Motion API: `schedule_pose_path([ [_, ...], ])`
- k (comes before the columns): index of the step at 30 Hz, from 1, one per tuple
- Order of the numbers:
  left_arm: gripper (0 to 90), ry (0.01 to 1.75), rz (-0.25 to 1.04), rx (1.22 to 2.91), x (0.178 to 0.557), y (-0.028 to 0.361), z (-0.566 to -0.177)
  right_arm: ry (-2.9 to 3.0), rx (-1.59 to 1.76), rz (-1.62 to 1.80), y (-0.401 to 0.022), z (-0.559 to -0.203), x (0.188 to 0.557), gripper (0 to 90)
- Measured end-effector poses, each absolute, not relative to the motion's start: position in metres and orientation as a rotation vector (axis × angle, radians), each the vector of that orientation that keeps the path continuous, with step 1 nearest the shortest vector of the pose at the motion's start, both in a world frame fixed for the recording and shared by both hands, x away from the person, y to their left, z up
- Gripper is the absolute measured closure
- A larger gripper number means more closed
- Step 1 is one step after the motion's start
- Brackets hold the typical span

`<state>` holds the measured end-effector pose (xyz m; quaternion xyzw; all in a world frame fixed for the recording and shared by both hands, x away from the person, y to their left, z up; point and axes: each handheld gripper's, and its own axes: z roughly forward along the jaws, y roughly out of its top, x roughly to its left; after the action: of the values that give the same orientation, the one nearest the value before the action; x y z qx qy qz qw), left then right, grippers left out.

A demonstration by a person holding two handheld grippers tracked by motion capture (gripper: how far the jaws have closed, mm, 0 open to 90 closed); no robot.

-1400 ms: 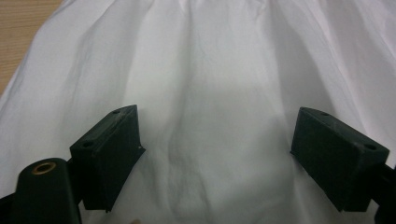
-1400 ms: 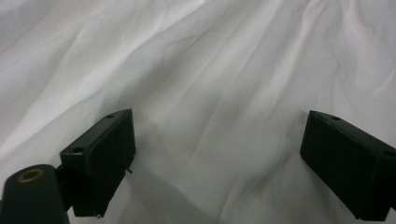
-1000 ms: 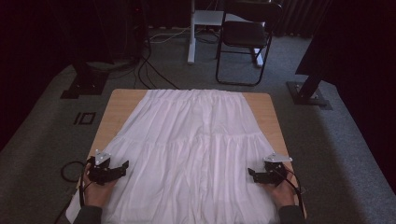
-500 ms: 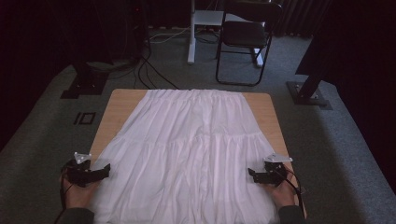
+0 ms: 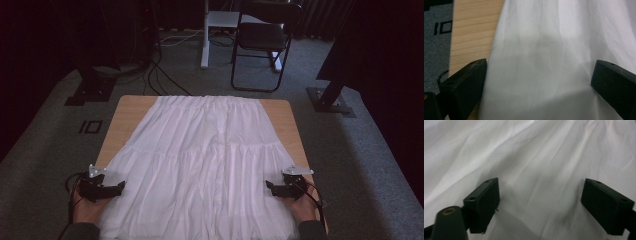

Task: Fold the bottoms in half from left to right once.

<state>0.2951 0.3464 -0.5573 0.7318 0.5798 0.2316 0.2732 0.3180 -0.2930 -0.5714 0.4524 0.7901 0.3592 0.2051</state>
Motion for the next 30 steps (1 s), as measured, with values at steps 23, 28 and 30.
schedule_pose_path([
  [23, 87.7, 1.461, 0.805, 2.103, 0.282, 0.350, -0.538, 2.179, 1.426, 0.871, -0.345, -0.559, 0.297, 58.4],
  [28, 87.8, 1.517, 0.858, 2.070, 0.285, 0.371, -0.535, 2.177, 1.446, 0.834, -0.353, -0.556, 0.305, 82.1],
  [30, 87.8, 1.629, 0.922, 1.996, 0.289, 0.403, -0.533, 2.155, 1.447, 0.826, -0.357, -0.556, 0.308, 86.6],
])
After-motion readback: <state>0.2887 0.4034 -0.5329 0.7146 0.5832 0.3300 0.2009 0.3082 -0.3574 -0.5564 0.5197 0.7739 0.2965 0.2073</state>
